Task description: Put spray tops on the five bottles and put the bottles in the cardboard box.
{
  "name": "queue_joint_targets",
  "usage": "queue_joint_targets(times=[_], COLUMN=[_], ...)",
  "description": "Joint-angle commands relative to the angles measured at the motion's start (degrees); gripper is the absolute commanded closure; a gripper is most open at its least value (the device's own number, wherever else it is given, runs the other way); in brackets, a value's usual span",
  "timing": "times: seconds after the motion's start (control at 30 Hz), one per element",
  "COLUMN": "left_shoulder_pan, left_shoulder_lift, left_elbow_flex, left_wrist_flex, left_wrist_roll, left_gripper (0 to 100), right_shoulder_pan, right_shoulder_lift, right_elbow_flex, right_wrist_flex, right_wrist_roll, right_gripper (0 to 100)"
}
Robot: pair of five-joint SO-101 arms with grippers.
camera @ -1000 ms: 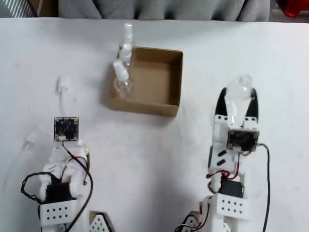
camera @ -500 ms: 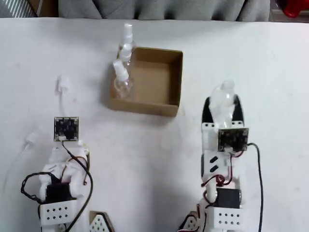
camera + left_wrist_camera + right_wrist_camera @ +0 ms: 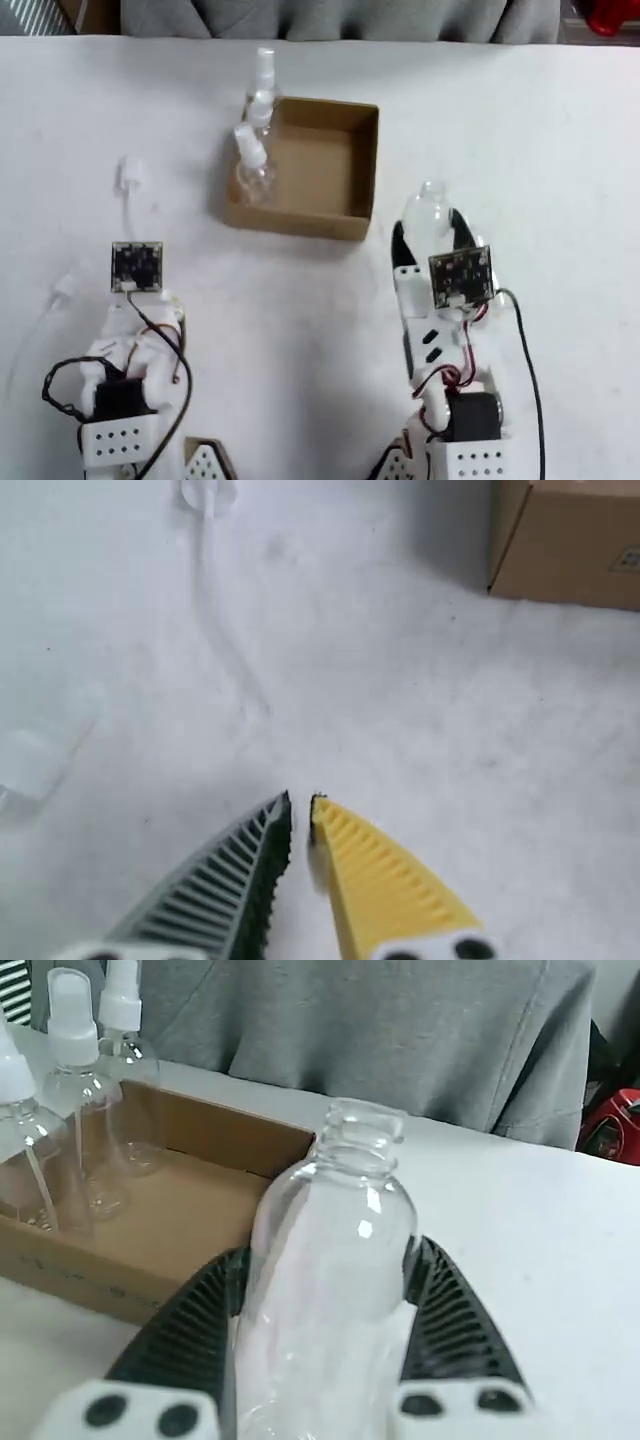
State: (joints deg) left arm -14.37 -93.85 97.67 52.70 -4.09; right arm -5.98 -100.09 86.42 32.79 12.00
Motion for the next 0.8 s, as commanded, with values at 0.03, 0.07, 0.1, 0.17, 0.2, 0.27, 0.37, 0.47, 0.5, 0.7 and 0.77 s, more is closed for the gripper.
queue_joint_targets(times=[0.03,0.07,0.1,0.17,0.2,0.27,0.37,0.47,0.5,0.7,0.77], left_shoulder_pan=[-0.6,-0.6,-0.6,-0.6,-0.6,-0.7,-0.7,-0.7,-0.7,-0.7,-0.7], left_shoulder_lift=[-1.0,-1.0,-1.0,-1.0,-1.0,-1.0,-1.0,-1.0,-1.0,-1.0,-1.0], left_elbow_flex=[-0.3,-0.3,-0.3,-0.3,-0.3,-0.3,-0.3,-0.3,-0.3,-0.3,-0.3], left_wrist_flex=[0.3,0.3,0.3,0.4,0.4,0.4,0.4,0.4,0.4,0.4,0.4], left_wrist_roll=[-0.6,-0.6,-0.6,-0.6,-0.6,-0.6,-0.6,-0.6,-0.6,-0.6,-0.6], left_gripper=[95,95,95,95,95,95,95,95,95,95,95], right_shoulder_pan=[-0.4,-0.4,-0.4,0.0,0.0,0.0,0.0,0.0,0.0,0.6,0.8], right_shoulder_lift=[9.7,12.8,16.0,22.6,25.7,31.7,39.6,46.2,48.1,58.3,61.4], right_elbow_flex=[-7.5,-8.9,-10.3,-13.0,-14.2,-16.4,-19.7,-22.6,-23.3,-25.4,-26.6], right_wrist_flex=[0.2,0.2,0.2,0.3,0.3,1.6,5.2,8.6,9.4,10.0,10.0], right_wrist_roll=[0.1,0.1,0.1,0.2,0.3,0.5,0.6,1.1,2.3,5.9,5.9], right_gripper=[98.4,98.4,98.4,98.4,98.4,98.4,98.3,98.1,98.1,98.1,98.0])
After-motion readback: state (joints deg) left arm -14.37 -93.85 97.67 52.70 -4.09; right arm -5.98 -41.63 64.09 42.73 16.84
